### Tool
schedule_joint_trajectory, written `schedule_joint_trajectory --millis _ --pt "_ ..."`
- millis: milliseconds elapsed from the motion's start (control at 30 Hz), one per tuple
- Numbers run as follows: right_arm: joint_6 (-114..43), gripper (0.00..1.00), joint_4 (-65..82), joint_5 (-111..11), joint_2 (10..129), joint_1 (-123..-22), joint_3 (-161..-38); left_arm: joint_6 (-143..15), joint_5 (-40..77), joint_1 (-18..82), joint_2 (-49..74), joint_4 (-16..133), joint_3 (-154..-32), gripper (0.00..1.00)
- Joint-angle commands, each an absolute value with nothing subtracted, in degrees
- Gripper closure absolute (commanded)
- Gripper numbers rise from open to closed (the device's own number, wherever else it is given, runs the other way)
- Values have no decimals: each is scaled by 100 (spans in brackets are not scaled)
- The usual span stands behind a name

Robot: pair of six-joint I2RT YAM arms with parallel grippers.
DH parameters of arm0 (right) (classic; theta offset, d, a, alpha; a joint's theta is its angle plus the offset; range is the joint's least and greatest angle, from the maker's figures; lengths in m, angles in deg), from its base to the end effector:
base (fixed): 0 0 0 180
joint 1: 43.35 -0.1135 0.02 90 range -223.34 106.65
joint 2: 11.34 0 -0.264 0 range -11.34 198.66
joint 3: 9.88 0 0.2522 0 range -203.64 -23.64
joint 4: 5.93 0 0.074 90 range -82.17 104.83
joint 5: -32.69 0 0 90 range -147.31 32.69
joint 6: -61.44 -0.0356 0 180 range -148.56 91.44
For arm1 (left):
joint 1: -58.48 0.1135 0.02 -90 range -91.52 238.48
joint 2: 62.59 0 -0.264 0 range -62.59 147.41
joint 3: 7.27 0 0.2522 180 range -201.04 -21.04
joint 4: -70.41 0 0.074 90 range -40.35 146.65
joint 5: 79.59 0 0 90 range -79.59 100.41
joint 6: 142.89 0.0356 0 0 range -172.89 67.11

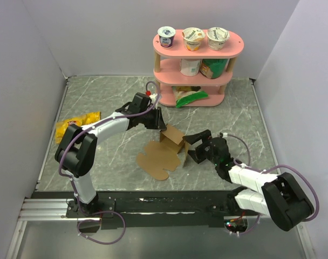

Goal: Fold the paper box

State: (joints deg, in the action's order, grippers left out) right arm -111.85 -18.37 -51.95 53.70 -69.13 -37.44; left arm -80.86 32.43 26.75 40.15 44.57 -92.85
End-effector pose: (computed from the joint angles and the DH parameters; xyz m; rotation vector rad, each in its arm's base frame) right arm 0.1858 0.0934 0.1531 1.0283 2.0141 1.2333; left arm 0.3310 -0.2204 0.2236 0.2873 2.4399 -0.9429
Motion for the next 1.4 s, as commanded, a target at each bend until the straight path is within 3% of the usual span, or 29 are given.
schedule_joint_trajectory --millis 0,267,600,867,1367 --pt "-10917 2 -2091 -5862 5395 -7296 -4007 -8049 2975 2649 4173 4021 -9311 70" --pt "-8853 1 -3171 -6065 6099 -7753 -4332 -8014 2984 2649 4173 3959 -9363 69" --pt "-6260 1 -3005 -6619 5924 -8562 -4491 -7961 2887 2649 4129 3898 -9398 70" --pt "-5458 1 -2935 -6856 5845 -8887 -4456 -7943 2878 2649 4129 3889 -9398 70" --pt "-5203 0 -3331 -5116 5810 -8861 -4341 -7891 2808 2649 4156 3836 -9399 70"
